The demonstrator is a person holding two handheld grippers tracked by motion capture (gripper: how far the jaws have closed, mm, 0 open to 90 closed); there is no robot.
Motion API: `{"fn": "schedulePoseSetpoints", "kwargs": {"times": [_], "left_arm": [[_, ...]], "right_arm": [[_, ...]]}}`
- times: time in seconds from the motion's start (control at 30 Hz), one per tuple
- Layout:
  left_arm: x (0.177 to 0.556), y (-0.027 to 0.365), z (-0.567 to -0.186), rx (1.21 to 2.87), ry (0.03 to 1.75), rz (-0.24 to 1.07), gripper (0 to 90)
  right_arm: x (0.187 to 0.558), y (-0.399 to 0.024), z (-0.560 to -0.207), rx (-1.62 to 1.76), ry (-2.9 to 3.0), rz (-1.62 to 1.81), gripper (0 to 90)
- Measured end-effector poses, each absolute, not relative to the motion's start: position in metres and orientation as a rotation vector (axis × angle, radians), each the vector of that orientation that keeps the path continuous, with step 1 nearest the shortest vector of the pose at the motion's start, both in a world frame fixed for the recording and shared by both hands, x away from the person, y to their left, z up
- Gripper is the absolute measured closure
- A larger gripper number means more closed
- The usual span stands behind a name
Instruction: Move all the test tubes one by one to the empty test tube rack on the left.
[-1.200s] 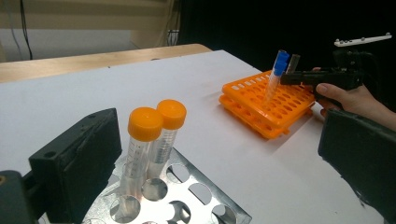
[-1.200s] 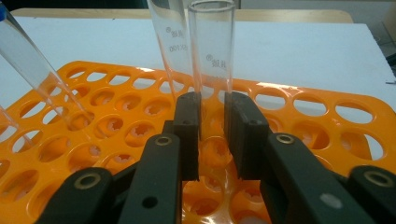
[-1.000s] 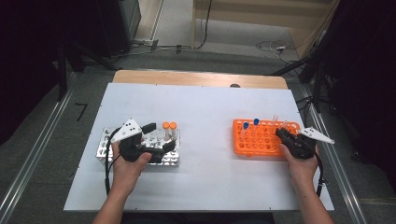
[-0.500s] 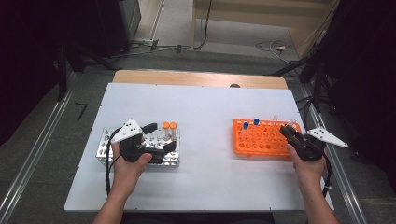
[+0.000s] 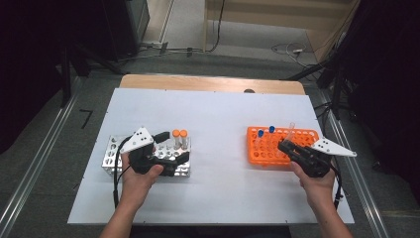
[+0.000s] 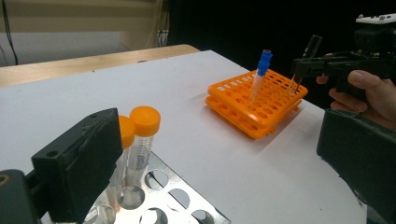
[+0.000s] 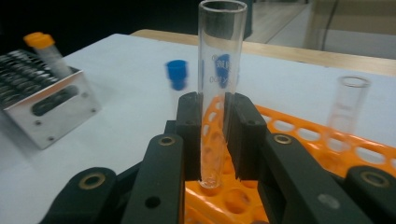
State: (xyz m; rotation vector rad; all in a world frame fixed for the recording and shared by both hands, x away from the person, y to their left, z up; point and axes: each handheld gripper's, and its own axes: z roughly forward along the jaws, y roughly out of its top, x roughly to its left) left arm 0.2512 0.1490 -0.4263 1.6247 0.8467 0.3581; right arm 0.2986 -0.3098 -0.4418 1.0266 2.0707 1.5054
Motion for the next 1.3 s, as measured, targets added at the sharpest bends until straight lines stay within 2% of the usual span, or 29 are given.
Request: {"fn": "schedulePoseSetpoints", "kwargs": {"times": [0.9, 1.2, 1.3], "left_arm": [[0.246, 0.122, -0.425, 1.655, 0.78, 0.305, 0.5], [0.243, 0.106, -0.424, 1.665, 0.757, 0.282, 7.2], [0.24, 0.101, -0.424, 1.676, 0.725, 0.271, 17.2]], "right_arm": [[0.271, -0.229, -0.44, 0.794, 2.327, 1.629, 74.2], [0.263, -0.2, -0.445, 0.727, 2.405, 1.627, 74.2], [0.261, -0.193, -0.446, 0.715, 2.422, 1.625, 74.2]]}}
